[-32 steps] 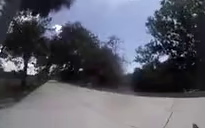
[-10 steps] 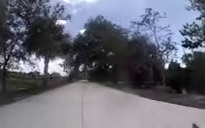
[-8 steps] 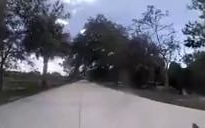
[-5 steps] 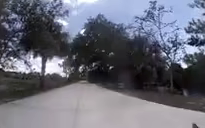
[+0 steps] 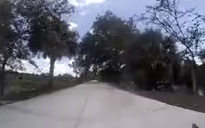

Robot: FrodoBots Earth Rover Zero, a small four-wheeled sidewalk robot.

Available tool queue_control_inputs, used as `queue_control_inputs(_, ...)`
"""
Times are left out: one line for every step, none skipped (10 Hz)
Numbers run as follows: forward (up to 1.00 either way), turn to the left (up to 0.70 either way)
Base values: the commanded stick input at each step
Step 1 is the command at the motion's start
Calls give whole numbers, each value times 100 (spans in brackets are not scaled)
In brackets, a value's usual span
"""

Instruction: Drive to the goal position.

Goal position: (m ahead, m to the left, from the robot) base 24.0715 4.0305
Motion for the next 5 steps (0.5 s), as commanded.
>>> queue_control_inputs(85, 0)
queue_control_inputs(85, 0)
queue_control_inputs(85, 0)
queue_control_inputs(85, 0)
queue_control_inputs(85, 0)
